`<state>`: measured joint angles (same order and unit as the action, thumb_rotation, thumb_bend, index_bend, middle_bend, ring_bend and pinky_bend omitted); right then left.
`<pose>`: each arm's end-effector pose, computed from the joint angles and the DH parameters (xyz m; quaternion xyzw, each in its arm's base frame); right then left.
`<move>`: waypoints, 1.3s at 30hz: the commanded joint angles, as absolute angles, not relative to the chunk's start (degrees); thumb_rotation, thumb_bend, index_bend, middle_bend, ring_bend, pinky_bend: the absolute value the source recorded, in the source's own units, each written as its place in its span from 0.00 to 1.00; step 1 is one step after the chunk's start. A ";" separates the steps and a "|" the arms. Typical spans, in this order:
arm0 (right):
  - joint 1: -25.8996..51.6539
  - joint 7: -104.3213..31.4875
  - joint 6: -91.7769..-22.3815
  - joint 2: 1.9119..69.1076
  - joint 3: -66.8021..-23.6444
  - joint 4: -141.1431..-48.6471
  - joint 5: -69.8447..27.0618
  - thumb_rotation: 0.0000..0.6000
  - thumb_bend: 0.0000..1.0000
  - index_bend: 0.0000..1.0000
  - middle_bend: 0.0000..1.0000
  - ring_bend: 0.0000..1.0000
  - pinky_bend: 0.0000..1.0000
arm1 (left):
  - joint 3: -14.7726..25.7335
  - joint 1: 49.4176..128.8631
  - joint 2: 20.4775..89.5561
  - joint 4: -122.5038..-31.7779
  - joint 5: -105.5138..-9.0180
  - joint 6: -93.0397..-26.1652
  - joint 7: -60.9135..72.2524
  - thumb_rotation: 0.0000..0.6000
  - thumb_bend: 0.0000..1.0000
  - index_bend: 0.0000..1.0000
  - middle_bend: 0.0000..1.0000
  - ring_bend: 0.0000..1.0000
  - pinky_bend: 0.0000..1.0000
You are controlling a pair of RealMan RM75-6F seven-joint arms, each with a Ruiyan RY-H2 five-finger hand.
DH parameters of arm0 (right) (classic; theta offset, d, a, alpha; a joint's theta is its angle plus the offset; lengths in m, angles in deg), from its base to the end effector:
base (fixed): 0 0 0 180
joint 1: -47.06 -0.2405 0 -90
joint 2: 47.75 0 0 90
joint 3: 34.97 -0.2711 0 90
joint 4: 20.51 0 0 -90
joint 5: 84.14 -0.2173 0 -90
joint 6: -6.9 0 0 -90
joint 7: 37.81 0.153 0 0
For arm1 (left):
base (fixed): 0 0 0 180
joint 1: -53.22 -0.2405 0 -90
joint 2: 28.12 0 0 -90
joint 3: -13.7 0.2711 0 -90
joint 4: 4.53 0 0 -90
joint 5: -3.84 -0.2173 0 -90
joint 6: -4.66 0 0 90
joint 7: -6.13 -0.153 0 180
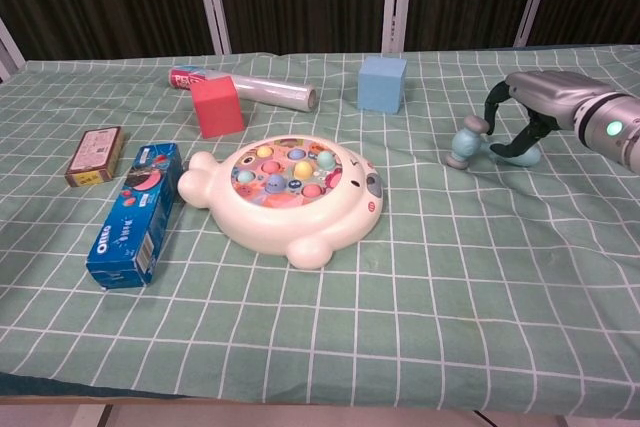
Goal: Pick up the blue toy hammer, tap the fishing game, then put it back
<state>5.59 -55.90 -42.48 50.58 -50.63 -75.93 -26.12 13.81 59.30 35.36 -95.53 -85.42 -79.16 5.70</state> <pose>-0.2479 -0.4271 -0.0212 0.6720 -0.3997 0.2961 0.5485 -0.3272 0.1874 0.1512 -0.6363 -0.3766 -0.3698 0.5627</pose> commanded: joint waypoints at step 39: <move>4.18 -55.47 -41.18 54.19 -50.72 -71.10 -26.65 1.00 0.55 0.65 0.33 0.14 0.19 | 13.89 59.14 35.13 -95.59 -85.37 -79.32 6.01 1.00 0.39 0.00 0.00 0.00 0.05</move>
